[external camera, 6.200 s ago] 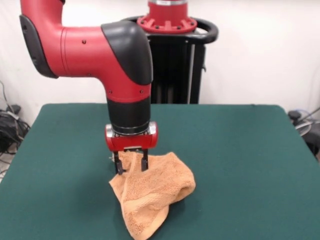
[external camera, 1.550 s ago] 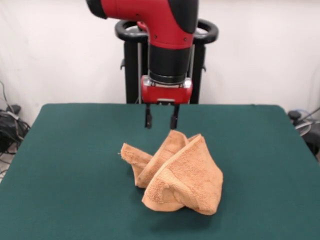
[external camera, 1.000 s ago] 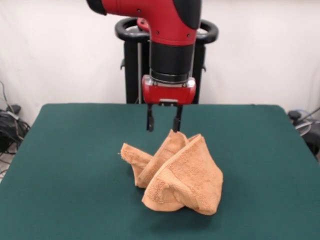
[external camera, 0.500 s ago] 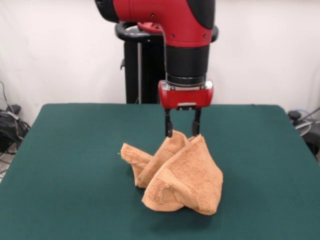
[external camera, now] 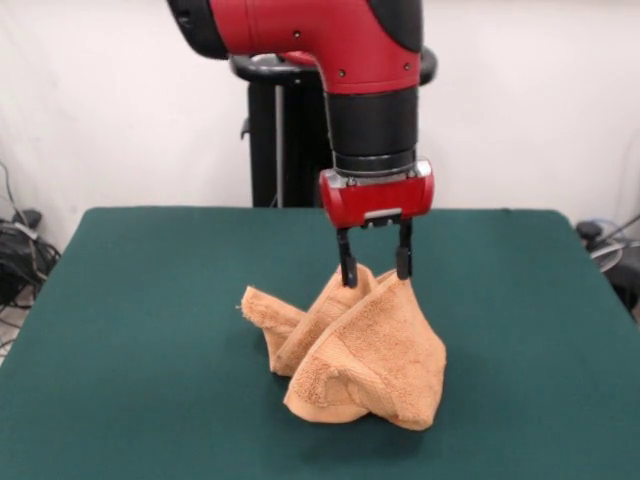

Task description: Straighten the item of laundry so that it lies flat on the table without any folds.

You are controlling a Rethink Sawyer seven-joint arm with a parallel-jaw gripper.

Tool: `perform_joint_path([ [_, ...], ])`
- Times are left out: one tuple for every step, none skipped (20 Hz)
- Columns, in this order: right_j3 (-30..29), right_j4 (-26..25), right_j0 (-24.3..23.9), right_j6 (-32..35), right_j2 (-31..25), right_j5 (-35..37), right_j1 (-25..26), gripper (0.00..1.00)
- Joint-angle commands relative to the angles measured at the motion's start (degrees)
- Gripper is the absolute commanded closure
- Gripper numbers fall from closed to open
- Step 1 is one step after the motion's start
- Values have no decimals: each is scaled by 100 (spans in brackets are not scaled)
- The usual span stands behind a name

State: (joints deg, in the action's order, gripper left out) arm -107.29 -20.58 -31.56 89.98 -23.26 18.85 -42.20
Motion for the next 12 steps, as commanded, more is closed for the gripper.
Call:
perform_joint_path([
  [-1,-627,-329,-1344,-1105,583,105,0],
  [-18,-704,-412,-1418,-1205,594,124,0],
  [-83,-766,-542,-1524,-1338,648,139,0],
  [-133,-792,-636,-1605,-1480,727,148,0],
  [-220,-829,-748,-1672,-1600,782,132,0],
  [-303,-833,-790,-1646,-1637,844,57,0],
  [-375,-892,-868,-1673,-1692,842,-25,0],
  [-452,-890,-898,-1606,-1686,884,-107,0],
  [-495,-920,-922,-1556,-1650,896,-170,0],
  [-539,-950,-945,-1506,-1614,907,-234,0],
  [-583,-980,-969,-1456,-1578,919,-297,0],
  [-589,-1032,-995,-1470,-1580,926,-278,0],
])
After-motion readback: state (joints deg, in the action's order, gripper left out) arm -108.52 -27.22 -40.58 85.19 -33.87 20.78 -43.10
